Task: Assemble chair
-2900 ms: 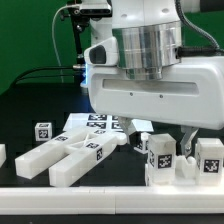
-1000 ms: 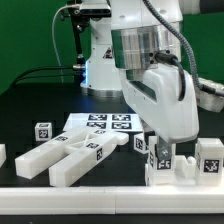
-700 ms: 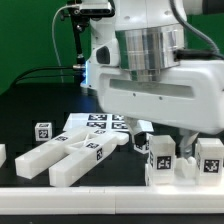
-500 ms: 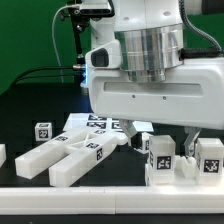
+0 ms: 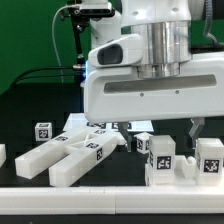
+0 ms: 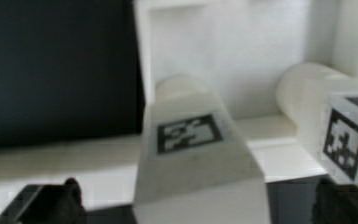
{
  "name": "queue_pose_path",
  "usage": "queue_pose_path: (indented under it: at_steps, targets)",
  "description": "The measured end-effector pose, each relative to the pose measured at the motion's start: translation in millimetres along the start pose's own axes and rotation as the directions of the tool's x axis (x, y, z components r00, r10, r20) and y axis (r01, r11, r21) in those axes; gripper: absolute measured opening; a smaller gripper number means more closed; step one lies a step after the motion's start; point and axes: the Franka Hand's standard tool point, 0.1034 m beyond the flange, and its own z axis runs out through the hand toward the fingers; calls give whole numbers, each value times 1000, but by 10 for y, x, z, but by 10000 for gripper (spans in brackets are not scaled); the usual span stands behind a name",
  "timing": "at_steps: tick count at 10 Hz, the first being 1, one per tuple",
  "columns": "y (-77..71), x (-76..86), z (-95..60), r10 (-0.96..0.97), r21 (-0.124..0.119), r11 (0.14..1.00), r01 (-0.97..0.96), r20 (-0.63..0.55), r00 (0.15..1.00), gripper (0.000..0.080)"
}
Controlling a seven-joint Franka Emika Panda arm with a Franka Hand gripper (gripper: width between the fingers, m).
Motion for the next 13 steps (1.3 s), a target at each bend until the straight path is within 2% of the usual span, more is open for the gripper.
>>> queue_pose_path:
  at_steps: [1, 2, 3, 5, 6, 7, 8, 9, 11, 12, 13]
  targets:
    - [-1, -3, 5, 39, 2, 999, -39, 0, 999, 526]
    - [-5, -5, 8, 122, 4, 993, -122, 1, 993, 387]
    - [-5, -5, 9, 195, 4, 981, -195, 2, 981, 283]
    - [-4, 1, 16, 423, 0, 906, -423, -5, 906, 284]
    - [2, 5, 16, 587, -2, 810, -587, -7, 810, 284]
    - [3, 4, 18, 749, -4, 663, -749, -12, 663, 284]
    - [-11, -1, 25, 905, 8, 425, -905, 0, 425, 284]
    - [-9, -2, 24, 968, 13, 250, -968, 14, 250, 284]
    - [-10, -6, 28, 980, 12, 197, -980, 15, 197, 284]
    - [-8, -5, 28, 980, 11, 200, -980, 14, 200, 294]
    - [-9, -2, 25, 961, 14, 278, -961, 12, 278, 294]
